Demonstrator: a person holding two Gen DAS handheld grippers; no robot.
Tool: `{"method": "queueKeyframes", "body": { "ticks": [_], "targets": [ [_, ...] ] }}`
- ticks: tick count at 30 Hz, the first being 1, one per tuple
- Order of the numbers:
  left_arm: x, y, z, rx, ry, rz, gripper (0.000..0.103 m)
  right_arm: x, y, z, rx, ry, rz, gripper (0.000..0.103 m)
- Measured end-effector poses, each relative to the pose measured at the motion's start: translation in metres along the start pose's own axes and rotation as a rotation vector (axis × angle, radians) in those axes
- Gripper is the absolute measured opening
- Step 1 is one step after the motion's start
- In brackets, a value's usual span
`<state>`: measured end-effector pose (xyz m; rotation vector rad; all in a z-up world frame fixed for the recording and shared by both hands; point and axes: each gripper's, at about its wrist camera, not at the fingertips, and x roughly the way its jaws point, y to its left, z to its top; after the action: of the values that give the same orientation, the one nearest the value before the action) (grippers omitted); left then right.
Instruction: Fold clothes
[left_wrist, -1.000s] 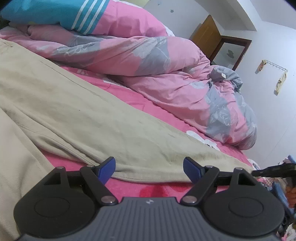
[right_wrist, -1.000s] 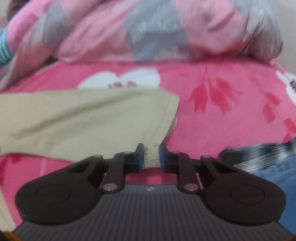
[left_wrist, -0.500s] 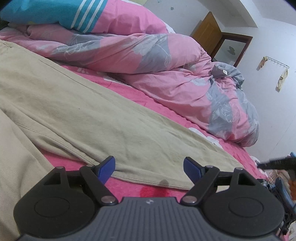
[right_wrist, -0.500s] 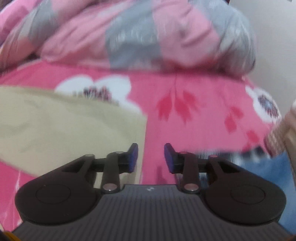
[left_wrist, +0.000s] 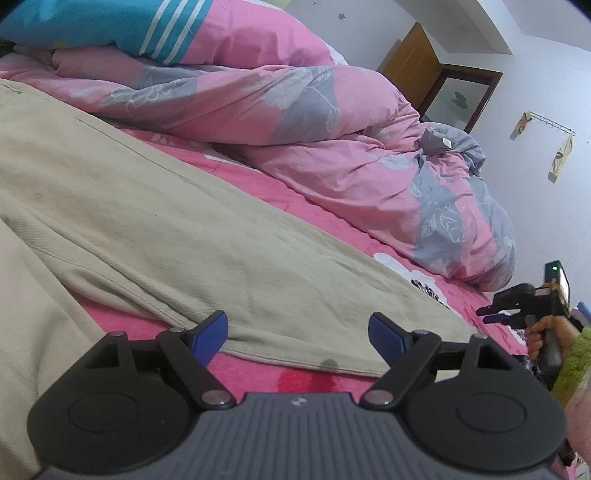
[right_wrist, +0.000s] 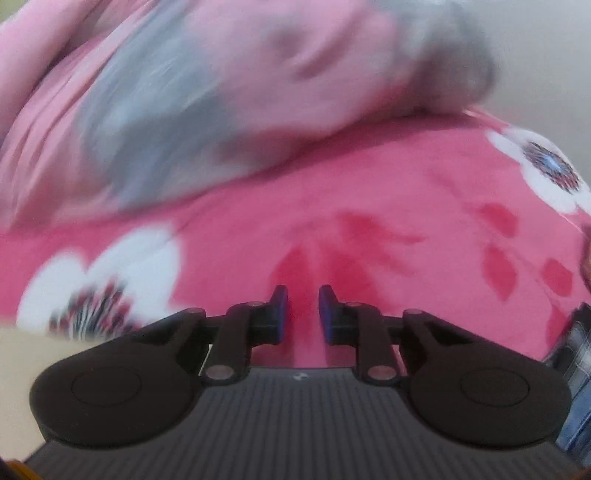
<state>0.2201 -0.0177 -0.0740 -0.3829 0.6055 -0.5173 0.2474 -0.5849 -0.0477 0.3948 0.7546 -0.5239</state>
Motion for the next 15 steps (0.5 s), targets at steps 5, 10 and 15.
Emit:
{"method": "queueKeyframes", "body": {
  "ticks": [5,10,15],
  "targets": [
    [0.000,0.000,0.000,0.000,0.000,0.001,0.085,-0.002,-0.008,-0.007,0.111,0.152,0.198,0.049],
    [0.000,0.000,0.000,-0.002,-0.001,0.000,0.085,-0.025,0.036,-0.025,-0.128,0.010,0.141,0.047],
    [-0.003,-0.002,0.001,-0.003,-0.010,0.003,0.085,-0.057,0.084,-0.058,-0.385,-0.063,0.250,0.042]
  ]
}}
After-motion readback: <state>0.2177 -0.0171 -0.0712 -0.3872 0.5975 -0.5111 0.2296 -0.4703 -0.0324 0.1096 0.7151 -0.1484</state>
